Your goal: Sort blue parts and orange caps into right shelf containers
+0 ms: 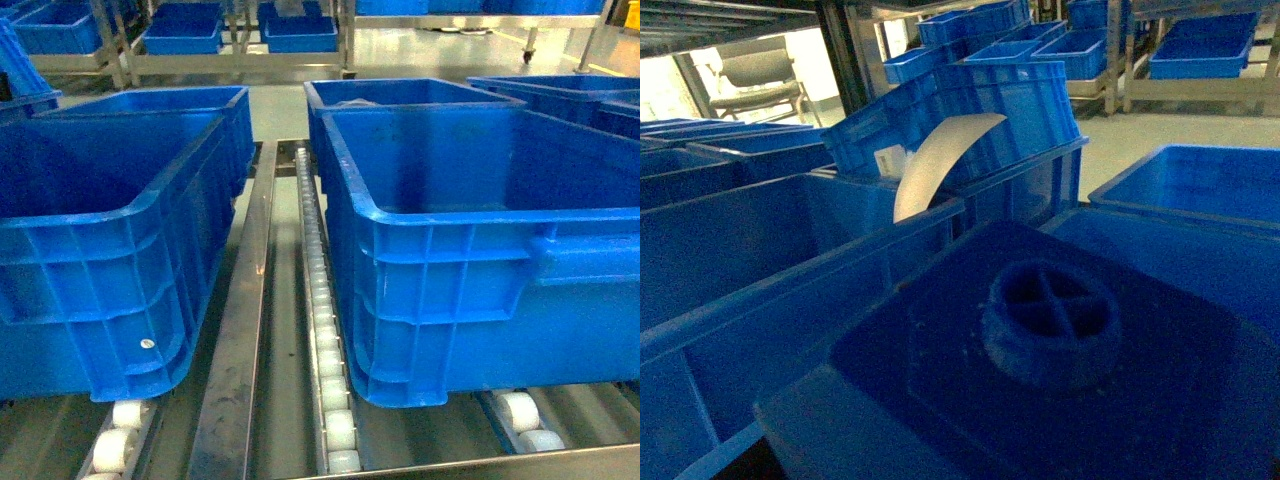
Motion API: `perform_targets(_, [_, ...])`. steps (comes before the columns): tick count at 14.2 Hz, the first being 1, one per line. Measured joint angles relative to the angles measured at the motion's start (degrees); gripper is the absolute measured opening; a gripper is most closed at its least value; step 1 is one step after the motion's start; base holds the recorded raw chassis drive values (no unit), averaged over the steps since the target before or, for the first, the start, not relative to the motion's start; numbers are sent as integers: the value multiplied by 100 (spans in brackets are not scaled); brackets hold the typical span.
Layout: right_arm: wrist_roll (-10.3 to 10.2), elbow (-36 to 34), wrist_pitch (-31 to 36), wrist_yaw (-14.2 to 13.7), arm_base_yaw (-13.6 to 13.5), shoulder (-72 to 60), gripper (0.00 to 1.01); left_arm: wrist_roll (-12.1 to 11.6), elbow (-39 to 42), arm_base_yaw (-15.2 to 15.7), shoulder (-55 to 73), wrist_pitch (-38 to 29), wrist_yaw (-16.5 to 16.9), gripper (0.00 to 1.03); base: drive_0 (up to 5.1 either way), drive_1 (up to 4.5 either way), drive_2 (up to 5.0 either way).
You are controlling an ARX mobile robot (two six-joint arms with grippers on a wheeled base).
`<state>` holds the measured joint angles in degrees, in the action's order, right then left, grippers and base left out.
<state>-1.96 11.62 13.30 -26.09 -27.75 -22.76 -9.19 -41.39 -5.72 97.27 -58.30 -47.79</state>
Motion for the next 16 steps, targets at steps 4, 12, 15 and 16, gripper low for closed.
perform_targets(4, [0,0,0,0,0,0,40,151,-96,90,37,168,66,59,0,0,0])
perform_targets(12, [0,0,0,0,0,-2,40,190,-107,90,39,166,90,98,0,0,0])
perform_targets(15, [0,0,0,0,0,-2,40,190,-107,90,39,166,90,98,0,0,0])
perform_targets(16, [0,0,0,0,0,-2,40,190,-107,90,39,166,90,98,0,0,0])
